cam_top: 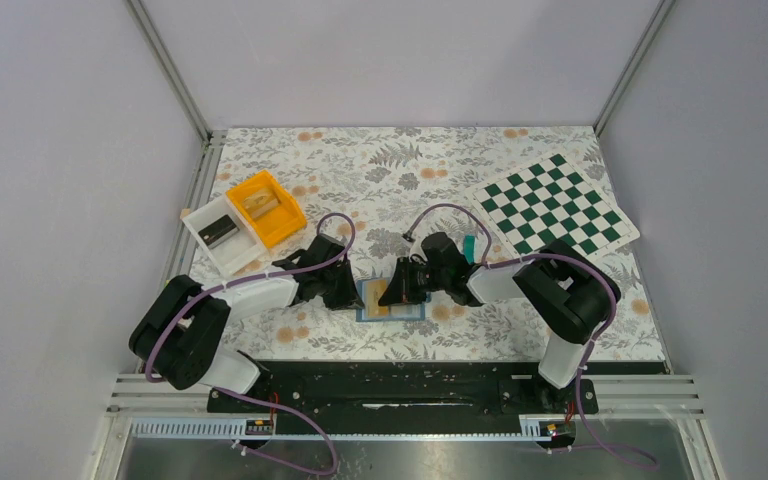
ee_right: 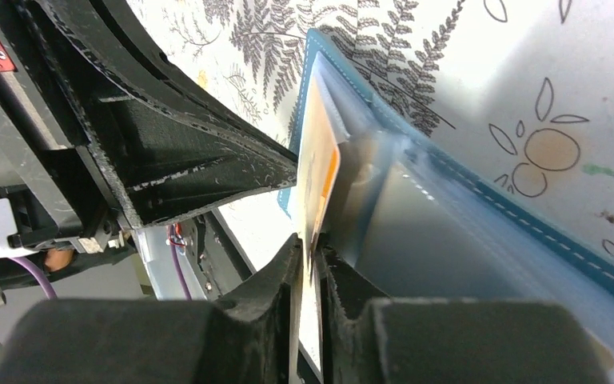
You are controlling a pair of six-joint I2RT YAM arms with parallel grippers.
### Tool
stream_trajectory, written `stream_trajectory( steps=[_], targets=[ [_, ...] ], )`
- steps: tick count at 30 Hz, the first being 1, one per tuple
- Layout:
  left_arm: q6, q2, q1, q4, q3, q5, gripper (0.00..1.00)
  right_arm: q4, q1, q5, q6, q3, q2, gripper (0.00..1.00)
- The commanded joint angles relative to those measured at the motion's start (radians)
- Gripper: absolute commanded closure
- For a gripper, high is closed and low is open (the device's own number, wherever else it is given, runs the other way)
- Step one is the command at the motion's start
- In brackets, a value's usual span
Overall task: Take the credit cards out of the card holder
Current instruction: Remove the credit card from the card holder.
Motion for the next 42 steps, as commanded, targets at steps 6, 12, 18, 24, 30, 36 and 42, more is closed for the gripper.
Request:
stream_trajectory(
  steps=[6, 12, 18, 24, 30, 36, 42],
  targets=[
    [0.018, 0.049, -0.013, -0.038, -0.02, -0.07, 0.98, 0.02, -0.022, -0.015, 0.004, -0.021, -0.048, 0.91],
    [0.018, 0.05, -0.012, -0.037, -0.021, -0.068, 0.97, 0.019, -0.036, -0.018, 0.012, -0.033, -0.054, 0.86],
    [0.016, 0.053, -0.012, -0.032, -0.022, -0.062, 0.97, 0.043, -0.05, -0.039, 0.016, -0.047, -0.057, 0.84],
    [0.019, 0.053, -0.012, -0.036, -0.016, -0.06, 0.97, 0.079, -0.068, -0.058, 0.031, -0.063, -0.061, 0.84],
    [0.021, 0.057, -0.013, -0.037, -0.014, -0.061, 0.97, 0.103, -0.075, -0.073, 0.045, -0.068, -0.057, 0.86],
    [0.024, 0.061, -0.013, -0.045, -0.01, -0.065, 0.97, 0.102, -0.09, -0.073, 0.05, -0.081, -0.065, 1.0],
    [0.026, 0.065, -0.012, -0.046, -0.006, -0.071, 0.97, 0.066, -0.127, -0.068, 0.049, -0.107, -0.095, 1.0]
  ],
)
